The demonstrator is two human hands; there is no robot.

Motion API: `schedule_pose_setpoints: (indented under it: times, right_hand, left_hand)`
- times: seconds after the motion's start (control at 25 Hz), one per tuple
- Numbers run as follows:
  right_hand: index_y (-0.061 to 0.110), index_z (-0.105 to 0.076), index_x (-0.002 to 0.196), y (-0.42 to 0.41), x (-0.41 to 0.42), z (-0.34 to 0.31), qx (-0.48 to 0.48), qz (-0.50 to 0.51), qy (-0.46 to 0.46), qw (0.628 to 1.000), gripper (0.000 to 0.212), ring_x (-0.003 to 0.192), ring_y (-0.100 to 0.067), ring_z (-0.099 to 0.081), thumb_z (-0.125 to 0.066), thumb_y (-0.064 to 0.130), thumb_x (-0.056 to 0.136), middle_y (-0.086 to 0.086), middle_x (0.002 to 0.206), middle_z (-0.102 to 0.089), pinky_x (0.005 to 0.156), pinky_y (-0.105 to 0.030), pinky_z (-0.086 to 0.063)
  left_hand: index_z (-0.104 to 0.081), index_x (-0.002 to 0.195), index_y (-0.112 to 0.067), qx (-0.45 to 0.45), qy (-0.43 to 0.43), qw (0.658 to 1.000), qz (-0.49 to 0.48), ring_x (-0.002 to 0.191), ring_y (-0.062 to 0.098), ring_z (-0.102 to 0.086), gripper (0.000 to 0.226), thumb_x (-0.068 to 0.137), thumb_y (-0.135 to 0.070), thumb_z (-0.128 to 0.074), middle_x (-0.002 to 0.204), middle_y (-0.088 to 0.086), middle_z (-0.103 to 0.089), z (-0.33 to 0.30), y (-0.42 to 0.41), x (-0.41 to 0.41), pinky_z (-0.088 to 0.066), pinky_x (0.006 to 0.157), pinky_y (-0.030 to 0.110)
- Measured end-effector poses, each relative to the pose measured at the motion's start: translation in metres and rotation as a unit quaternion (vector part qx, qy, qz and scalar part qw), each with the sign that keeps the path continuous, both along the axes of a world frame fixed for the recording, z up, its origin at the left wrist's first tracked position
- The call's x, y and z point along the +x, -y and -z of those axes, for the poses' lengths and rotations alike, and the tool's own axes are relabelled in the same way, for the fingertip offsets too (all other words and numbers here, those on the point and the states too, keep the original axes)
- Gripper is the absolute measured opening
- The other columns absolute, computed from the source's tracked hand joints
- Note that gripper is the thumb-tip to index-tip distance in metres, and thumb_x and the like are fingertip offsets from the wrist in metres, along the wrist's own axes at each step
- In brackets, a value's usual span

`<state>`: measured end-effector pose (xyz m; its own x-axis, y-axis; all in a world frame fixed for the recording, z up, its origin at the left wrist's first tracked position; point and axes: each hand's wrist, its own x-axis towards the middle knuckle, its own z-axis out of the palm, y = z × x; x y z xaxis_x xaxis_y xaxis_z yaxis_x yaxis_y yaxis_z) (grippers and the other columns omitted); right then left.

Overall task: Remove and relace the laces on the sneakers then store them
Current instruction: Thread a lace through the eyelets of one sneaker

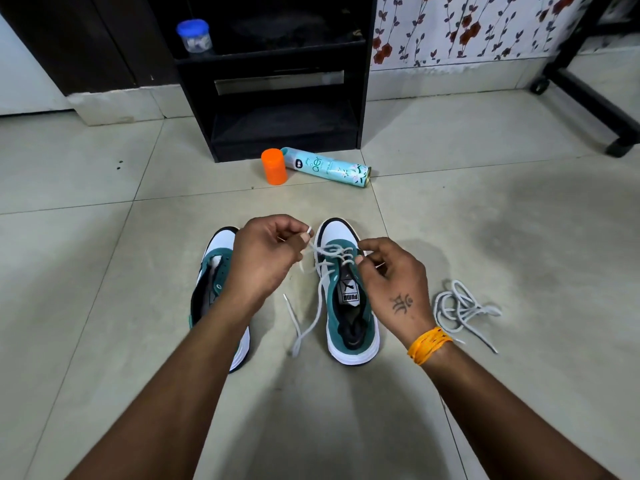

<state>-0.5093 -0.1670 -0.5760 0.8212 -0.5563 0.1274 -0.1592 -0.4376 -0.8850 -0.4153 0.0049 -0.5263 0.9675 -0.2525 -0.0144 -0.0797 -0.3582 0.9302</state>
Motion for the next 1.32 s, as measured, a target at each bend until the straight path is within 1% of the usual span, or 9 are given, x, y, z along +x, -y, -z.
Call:
schedule_pose_setpoints:
  times: [0.08, 0.24, 0.44, 0.6, 0.8, 0.96, 1.08, 1.2, 1.32]
  right_hand:
    - [0.028, -0.074, 0.103, 0.005, -0.009, 0.001, -0.008, 0.0, -0.028, 1.0, 0.014, 0.075, -0.004, -0.066, -0.071, 0.025, 0.09, 0.014, 0.084, -0.072, 0.074, -0.024, -0.052]
    - [0.031, -0.071, 0.102, 0.008, -0.016, 0.006, -0.07, -0.024, -0.104, 0.992, 0.02, 0.081, -0.005, -0.063, -0.074, 0.036, 0.083, 0.015, 0.092, -0.067, 0.073, -0.025, -0.049]
    - [0.027, -0.067, 0.104, -0.001, -0.008, 0.021, -0.137, -0.032, -0.116, 0.983, 0.024, 0.083, -0.017, -0.062, -0.07, 0.036, 0.081, 0.006, 0.096, -0.064, 0.072, -0.034, -0.051]
    - [0.024, -0.067, 0.096, -0.004, -0.006, 0.029, -0.145, -0.007, -0.092, 0.985, 0.013, 0.083, -0.02, -0.061, -0.065, 0.033, 0.087, 0.003, 0.093, -0.064, 0.072, -0.035, -0.049]
    - [0.025, -0.071, 0.101, -0.003, -0.012, 0.031, -0.114, -0.004, -0.079, 0.99, 0.015, 0.085, -0.015, -0.063, -0.065, 0.029, 0.088, 0.006, 0.096, -0.067, 0.076, -0.033, -0.051]
    - [0.025, -0.072, 0.103, -0.002, -0.012, 0.033, -0.109, 0.005, -0.079, 0.991, 0.016, 0.086, -0.017, -0.065, -0.065, 0.028, 0.088, 0.006, 0.099, -0.069, 0.078, -0.033, -0.051]
    - [0.024, -0.073, 0.101, -0.002, -0.012, 0.033, -0.112, 0.009, -0.076, 0.991, 0.015, 0.086, -0.018, -0.065, -0.064, 0.028, 0.09, 0.005, 0.099, -0.069, 0.077, -0.033, -0.05]
    - [0.023, -0.073, 0.101, -0.001, -0.012, 0.033, -0.111, 0.003, -0.072, 0.991, 0.013, 0.086, -0.018, -0.064, -0.065, 0.028, 0.091, 0.003, 0.098, -0.069, 0.077, -0.033, -0.049]
    - [0.022, -0.075, 0.099, -0.001, -0.013, 0.032, -0.089, 0.0, -0.055, 0.995, 0.013, 0.087, -0.018, -0.065, -0.067, 0.025, 0.09, 0.003, 0.096, -0.07, 0.08, -0.035, -0.051]
  left_hand:
    - [-0.076, 0.087, -0.024, 0.067, 0.054, 0.996, -0.018, 0.062, 0.008, -0.068, 0.01, 0.093, -0.018, -0.072, 0.08, -0.008, -0.073, 0.007, 0.003, 0.0, -0.05, 0.068, 0.027]
    - [-0.073, 0.087, -0.024, 0.054, 0.073, 0.996, -0.017, 0.067, 0.013, -0.072, 0.01, 0.093, -0.018, -0.07, 0.081, -0.009, -0.074, 0.016, 0.015, -0.003, -0.06, 0.075, 0.04]
    - [-0.078, 0.093, -0.019, 0.099, 0.158, 0.983, 0.001, 0.078, 0.013, -0.071, 0.009, 0.088, -0.013, -0.073, 0.083, -0.007, -0.076, 0.025, 0.046, -0.029, -0.056, 0.076, 0.035]
    - [-0.073, 0.085, -0.016, 0.199, 0.228, 0.952, 0.046, 0.079, 0.026, -0.065, 0.006, 0.084, -0.011, -0.068, 0.083, 0.003, -0.068, 0.045, 0.055, -0.044, -0.052, 0.068, 0.042]
    - [-0.066, 0.087, -0.011, 0.299, 0.264, 0.917, 0.029, 0.086, 0.028, -0.056, 0.009, 0.088, -0.02, -0.065, 0.09, 0.006, -0.05, 0.055, 0.054, -0.051, -0.047, 0.054, 0.039]
    - [-0.06, 0.077, -0.009, 0.338, 0.331, 0.88, 0.039, 0.081, 0.03, -0.055, 0.014, 0.081, -0.016, -0.072, 0.088, 0.009, -0.051, 0.051, 0.055, -0.051, -0.028, 0.05, 0.031]
    - [-0.061, 0.074, -0.008, 0.339, 0.371, 0.863, 0.05, 0.076, 0.03, -0.053, 0.016, 0.079, -0.011, -0.076, 0.086, 0.01, -0.051, 0.052, 0.053, -0.053, -0.026, 0.051, 0.03]
    - [-0.061, 0.074, -0.007, 0.33, 0.378, 0.864, 0.05, 0.076, 0.031, -0.053, 0.015, 0.08, -0.009, -0.075, 0.086, 0.011, -0.051, 0.059, 0.055, -0.053, -0.027, 0.051, 0.031]
    - [-0.064, 0.077, -0.009, 0.319, 0.313, 0.894, 0.026, 0.085, 0.029, -0.055, 0.012, 0.085, -0.015, -0.07, 0.092, 0.007, -0.051, 0.068, 0.059, -0.049, -0.035, 0.051, 0.033]
